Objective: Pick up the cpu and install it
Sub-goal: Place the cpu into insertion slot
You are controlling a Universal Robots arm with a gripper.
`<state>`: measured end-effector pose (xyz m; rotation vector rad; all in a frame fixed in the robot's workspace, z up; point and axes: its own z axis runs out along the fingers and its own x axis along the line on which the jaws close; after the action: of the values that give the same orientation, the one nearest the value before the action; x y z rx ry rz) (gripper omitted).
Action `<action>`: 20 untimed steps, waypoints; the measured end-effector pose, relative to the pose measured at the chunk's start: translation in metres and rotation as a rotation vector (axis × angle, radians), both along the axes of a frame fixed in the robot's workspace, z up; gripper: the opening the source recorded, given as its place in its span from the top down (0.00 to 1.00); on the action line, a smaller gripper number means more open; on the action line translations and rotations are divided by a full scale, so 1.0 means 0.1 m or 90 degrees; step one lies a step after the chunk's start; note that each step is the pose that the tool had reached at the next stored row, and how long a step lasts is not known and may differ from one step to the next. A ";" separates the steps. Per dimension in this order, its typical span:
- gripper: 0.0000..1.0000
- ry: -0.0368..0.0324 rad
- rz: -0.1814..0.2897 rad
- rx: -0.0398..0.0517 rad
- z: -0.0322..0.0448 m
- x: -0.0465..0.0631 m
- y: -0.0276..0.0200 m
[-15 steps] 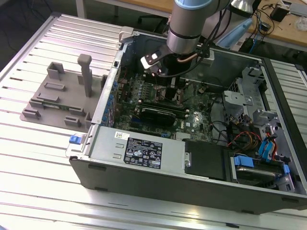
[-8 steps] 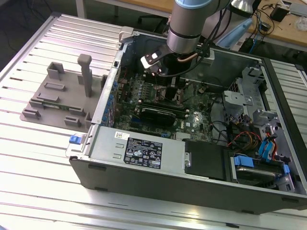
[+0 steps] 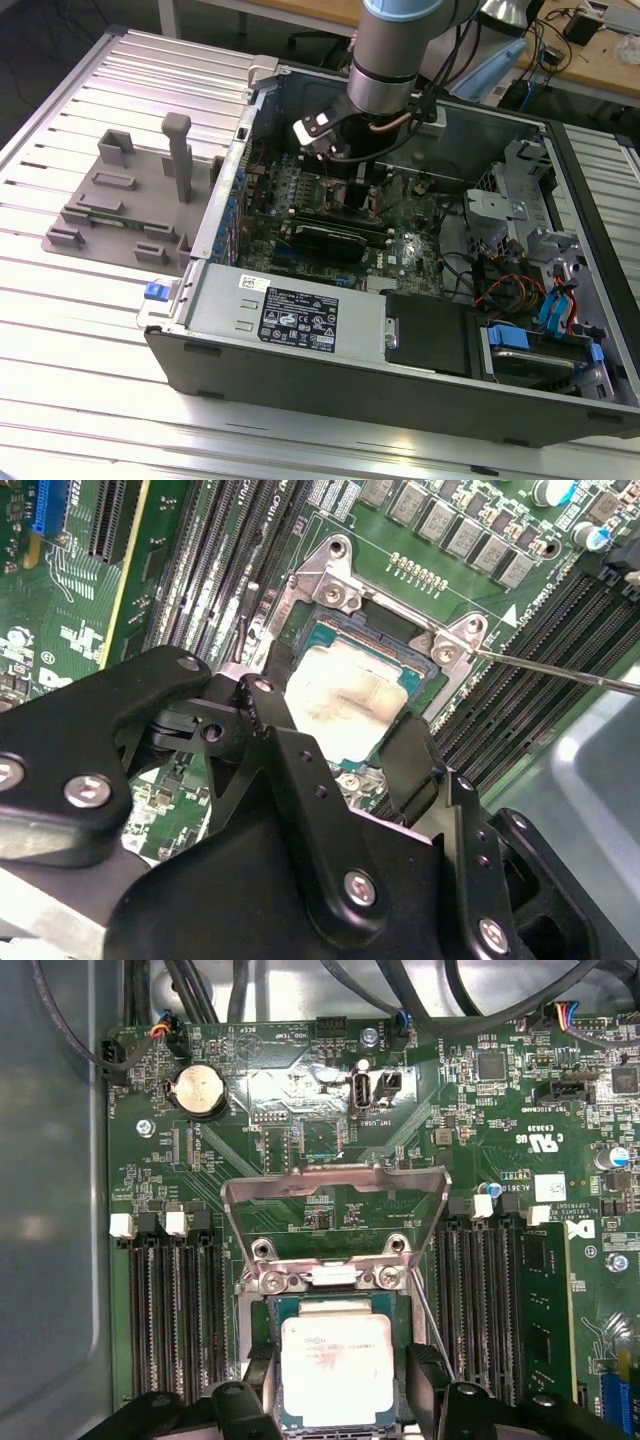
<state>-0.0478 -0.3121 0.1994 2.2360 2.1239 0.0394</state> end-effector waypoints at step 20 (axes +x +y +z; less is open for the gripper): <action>0.46 -0.0001 0.003 0.0000 0.039 0.00 0.000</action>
<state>-0.0478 -0.3121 0.2033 2.2305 2.1296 0.0397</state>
